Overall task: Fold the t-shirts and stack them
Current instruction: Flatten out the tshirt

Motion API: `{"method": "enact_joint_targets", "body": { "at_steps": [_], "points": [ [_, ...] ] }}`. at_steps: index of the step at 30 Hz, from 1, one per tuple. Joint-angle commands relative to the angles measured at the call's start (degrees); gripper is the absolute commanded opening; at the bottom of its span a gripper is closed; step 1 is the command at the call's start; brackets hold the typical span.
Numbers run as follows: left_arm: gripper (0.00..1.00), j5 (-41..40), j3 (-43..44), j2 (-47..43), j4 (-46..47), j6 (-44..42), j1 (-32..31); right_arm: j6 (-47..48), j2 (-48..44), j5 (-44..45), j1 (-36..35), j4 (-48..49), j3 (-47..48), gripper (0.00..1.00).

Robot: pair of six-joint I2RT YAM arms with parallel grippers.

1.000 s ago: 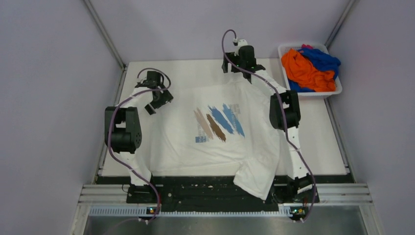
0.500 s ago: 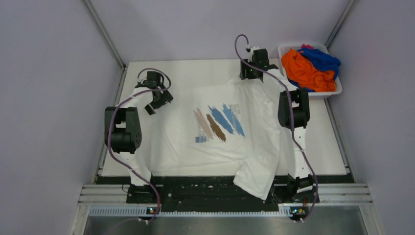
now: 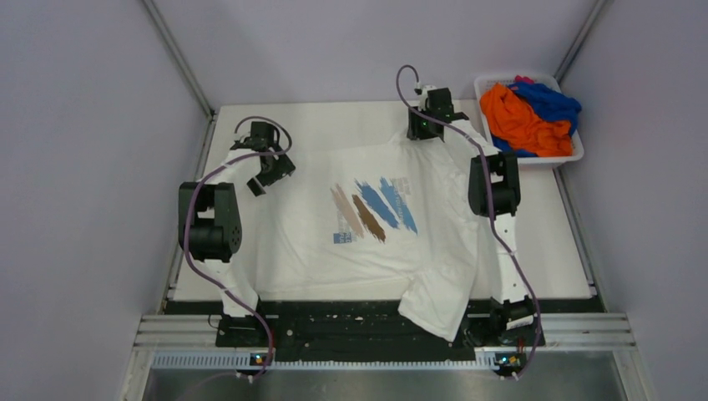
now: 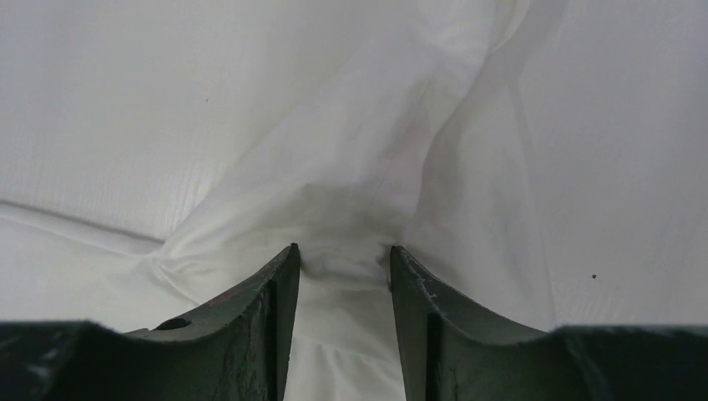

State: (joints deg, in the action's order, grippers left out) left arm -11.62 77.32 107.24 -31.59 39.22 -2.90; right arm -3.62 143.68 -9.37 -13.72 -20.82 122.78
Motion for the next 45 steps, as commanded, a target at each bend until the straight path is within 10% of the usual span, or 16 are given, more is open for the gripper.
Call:
{"method": "enact_joint_targets", "body": {
  "at_steps": [1,11,27,37,45],
  "points": [
    [0.97,-0.9,0.9,-1.5,-0.1,-0.3,0.1,0.0,1.4,-0.7,-0.3,-0.2,3.8,0.42],
    [0.96,-0.5,1.7,-0.7,-0.2,-0.2,0.1,-1.6,0.4,-2.5,-0.3,0.9,5.5,0.00],
    [0.97,-0.3,2.0,-0.3,-0.2,-0.6,0.1,-8.9,5.6,-9.6,-2.6,17.7,9.4,0.00],
    [0.97,-0.7,2.1,-1.9,-1.1,-0.9,0.1,-5.7,4.1,-6.6,-3.4,20.3,12.2,0.97],
    [0.97,1.4,0.6,-3.0,1.2,-1.5,0.1,-0.9,-9.3,-1.7,-3.2,16.7,-2.8,0.99]
  ]
}}
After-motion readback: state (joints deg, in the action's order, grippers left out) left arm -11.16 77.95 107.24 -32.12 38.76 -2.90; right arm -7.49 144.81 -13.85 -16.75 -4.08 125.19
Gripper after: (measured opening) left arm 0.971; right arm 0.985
